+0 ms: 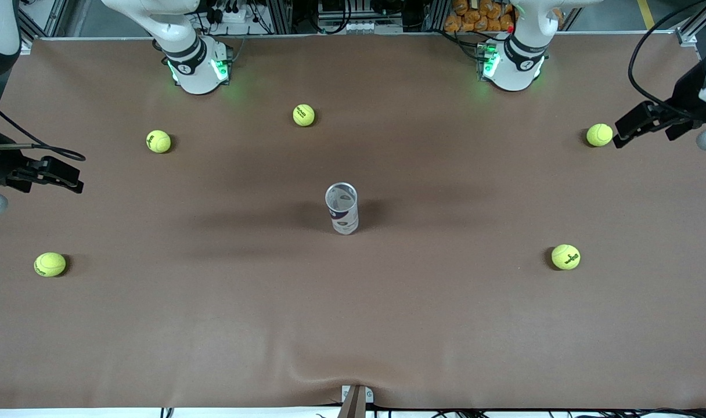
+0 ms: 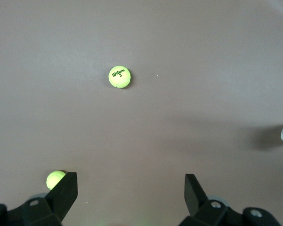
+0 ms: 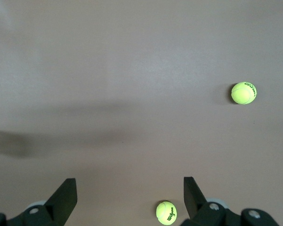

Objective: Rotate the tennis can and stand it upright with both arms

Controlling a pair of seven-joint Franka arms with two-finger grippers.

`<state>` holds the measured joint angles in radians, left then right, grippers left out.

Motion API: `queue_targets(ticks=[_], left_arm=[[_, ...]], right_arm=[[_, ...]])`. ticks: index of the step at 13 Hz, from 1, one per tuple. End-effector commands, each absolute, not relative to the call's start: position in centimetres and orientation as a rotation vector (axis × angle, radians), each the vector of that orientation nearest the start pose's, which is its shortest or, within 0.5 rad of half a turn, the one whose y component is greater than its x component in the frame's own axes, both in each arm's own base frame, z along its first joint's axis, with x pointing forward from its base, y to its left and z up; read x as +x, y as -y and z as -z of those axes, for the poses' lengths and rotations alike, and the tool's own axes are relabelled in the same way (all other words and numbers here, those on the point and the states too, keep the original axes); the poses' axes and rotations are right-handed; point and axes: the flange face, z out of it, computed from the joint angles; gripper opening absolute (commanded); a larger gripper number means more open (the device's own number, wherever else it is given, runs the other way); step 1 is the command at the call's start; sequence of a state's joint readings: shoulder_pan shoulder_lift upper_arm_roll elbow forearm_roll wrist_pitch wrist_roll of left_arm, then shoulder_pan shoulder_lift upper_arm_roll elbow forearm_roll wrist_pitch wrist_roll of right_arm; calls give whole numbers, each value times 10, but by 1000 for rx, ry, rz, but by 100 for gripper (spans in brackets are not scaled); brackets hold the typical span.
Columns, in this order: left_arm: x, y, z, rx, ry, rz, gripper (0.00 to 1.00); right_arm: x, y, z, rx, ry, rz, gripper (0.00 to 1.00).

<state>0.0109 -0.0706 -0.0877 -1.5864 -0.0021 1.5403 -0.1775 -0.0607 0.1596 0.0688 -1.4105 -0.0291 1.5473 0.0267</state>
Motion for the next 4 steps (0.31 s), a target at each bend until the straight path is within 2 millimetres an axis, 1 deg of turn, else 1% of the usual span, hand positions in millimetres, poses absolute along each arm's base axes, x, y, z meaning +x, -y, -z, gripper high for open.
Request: queue_targets(ticks=[1, 4], left_arm=[[523, 37, -653, -3161, 74, 62, 100], [524, 38, -655, -3162, 77, 67, 100]], right_arm=[[603, 0, -610, -3151, -45, -26, 100], [603, 4, -611, -3150, -55, -23, 100]])
